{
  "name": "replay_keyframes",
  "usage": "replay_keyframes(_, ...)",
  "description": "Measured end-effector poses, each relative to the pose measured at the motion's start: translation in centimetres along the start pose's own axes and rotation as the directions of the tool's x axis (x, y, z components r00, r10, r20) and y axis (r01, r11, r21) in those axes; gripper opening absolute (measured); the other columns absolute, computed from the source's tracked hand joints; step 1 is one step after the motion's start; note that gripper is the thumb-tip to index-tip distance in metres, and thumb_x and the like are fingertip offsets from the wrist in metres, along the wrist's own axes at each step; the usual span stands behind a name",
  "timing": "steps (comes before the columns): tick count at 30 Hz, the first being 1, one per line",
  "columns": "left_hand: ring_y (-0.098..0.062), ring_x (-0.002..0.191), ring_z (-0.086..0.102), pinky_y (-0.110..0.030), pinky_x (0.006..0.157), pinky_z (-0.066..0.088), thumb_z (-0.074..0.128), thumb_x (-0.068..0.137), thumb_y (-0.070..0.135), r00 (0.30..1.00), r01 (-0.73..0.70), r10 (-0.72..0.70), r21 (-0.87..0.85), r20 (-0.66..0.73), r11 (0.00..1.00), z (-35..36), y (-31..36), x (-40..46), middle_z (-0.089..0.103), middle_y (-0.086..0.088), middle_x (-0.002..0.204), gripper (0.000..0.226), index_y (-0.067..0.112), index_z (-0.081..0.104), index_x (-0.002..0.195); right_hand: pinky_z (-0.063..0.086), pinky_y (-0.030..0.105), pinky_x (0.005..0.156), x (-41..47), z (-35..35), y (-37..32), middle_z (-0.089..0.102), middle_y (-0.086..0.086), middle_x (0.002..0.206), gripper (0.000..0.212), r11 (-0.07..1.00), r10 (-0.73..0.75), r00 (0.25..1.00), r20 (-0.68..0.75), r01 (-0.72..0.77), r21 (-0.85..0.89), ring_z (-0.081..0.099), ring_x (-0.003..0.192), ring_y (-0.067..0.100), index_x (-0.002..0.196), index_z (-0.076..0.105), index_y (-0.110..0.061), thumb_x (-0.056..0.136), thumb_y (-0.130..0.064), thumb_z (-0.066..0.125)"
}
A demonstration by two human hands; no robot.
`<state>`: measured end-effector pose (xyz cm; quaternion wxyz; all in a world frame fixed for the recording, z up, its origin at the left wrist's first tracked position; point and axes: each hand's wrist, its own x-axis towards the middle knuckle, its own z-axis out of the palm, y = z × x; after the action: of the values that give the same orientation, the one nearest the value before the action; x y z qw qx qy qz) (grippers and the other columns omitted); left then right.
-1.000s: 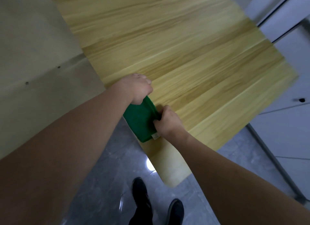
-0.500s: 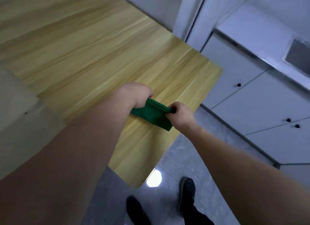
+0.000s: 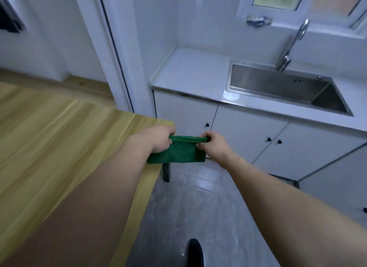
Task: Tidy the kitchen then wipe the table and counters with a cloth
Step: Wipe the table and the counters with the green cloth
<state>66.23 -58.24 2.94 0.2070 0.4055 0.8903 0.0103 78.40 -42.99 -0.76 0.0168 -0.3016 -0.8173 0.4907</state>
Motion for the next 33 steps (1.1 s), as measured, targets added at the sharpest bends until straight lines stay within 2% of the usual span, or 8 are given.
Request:
replay_keyframes(4,-0.029,0.105,0.055,-0.031,0.077,0.039,0.047,0.098,0.026,0.998,-0.031,0.034,0.049,-0.048,0.998,-3.7,3.6,5.8,0.059,-0.009,0.118,0.007,0.022,0.049,0.104,0.045,0.032,0.073,5.1,-5.8,0.4,0.06,0.004,0.081,0.016,0.998,-0.033,0.998,-0.061,0.036,0.045,0.055,0.079,0.019,0.077,0.058,-0.016,0.082,-0.003,0.065)
replay_keyframes(10,-0.028,0.103,0.054,-0.032,0.078,0.041,0.043,0.1,0.026,0.998,-0.047,0.05,0.067,-0.042,0.997,-7.3,5.7,12.4,0.059,-0.008,0.118,0.02,0.016,0.051,0.116,0.046,0.026,0.07,11.6,-11.4,-0.2,0.063,0.002,0.086,0.009,0.992,-0.06,0.992,-0.111,0.072,0.102,0.056,0.078,0.015,0.091,0.064,-0.012,0.084,-0.007,0.067)
replay_keyframes(13,-0.024,0.095,0.054,-0.032,0.074,0.039,0.043,0.101,0.024,0.997,-0.041,0.042,0.019,-0.06,0.999,-9.0,5.5,17.1,0.059,-0.008,0.112,0.01,0.017,0.049,0.105,0.052,0.034,0.079,16.6,-13.2,-0.5,0.065,0.004,0.095,0.01,0.987,-0.052,0.991,-0.124,0.07,0.146,0.061,0.087,0.021,0.091,0.063,-0.015,0.084,-0.011,0.068)
replay_keyframes(18,-0.021,0.088,0.052,-0.032,0.068,0.038,0.04,0.102,0.023,0.999,0.004,-0.008,-0.096,-0.039,0.995,-10.7,3.2,24.7,0.054,-0.004,0.102,0.012,0.017,0.048,0.108,0.05,0.034,0.079,25.1,-13.7,-1.5,0.063,0.003,0.1,0.011,0.992,-0.056,0.993,-0.101,0.066,0.104,0.059,0.092,0.02,0.1,0.06,-0.016,0.09,-0.014,0.06)
replay_keyframes(20,-0.019,0.088,0.052,-0.031,0.066,0.038,0.039,0.102,0.023,0.998,0.037,-0.045,-0.168,-0.046,0.985,-11.0,1.9,27.8,0.054,-0.004,0.103,0.011,0.017,0.048,0.104,0.045,0.028,0.075,28.6,-13.7,-2.3,0.061,0.0,0.099,0.012,0.994,-0.072,0.994,-0.087,0.078,0.073,0.057,0.089,0.017,0.104,0.058,-0.017,0.093,-0.013,0.055)
replay_keyframes(24,-0.018,0.092,0.052,-0.028,0.065,0.038,0.04,0.102,0.024,0.995,0.101,-0.102,-0.326,0.012,0.94,-11.9,-0.9,35.6,0.055,-0.004,0.11,0.017,0.017,0.051,0.112,0.041,0.026,0.072,37.2,-13.9,-4.1,0.058,0.0,0.101,0.018,0.997,-0.071,0.996,-0.059,0.069,-0.02,0.054,0.09,0.017,0.111,0.056,-0.016,0.095,-0.012,0.05)
replay_keyframes(28,-0.02,0.093,0.053,-0.03,0.072,0.041,0.04,0.102,0.023,0.991,0.131,-0.134,-0.413,0.021,0.901,-12.9,-2.9,41.8,0.055,-0.005,0.109,0.018,0.016,0.05,0.115,0.04,0.027,0.075,44.7,-14.4,-5.8,0.058,0.004,0.108,0.02,0.988,-0.065,0.998,-0.012,0.063,-0.144,0.052,0.092,0.019,0.115,0.053,-0.014,0.095,-0.014,0.05)
replay_keyframes(33,-0.017,0.087,0.054,-0.023,0.059,0.037,0.041,0.101,0.022,0.966,0.239,-0.257,-0.533,0.042,0.812,-13.1,-6.4,46.8,0.057,-0.003,0.101,0.018,0.013,0.055,0.11,0.042,0.03,0.077,53.1,-13.1,-8.1,0.056,0.007,0.114,0.031,0.968,-0.045,0.996,0.079,0.063,-0.244,0.05,0.093,0.021,0.122,0.05,-0.012,0.093,-0.019,0.057)
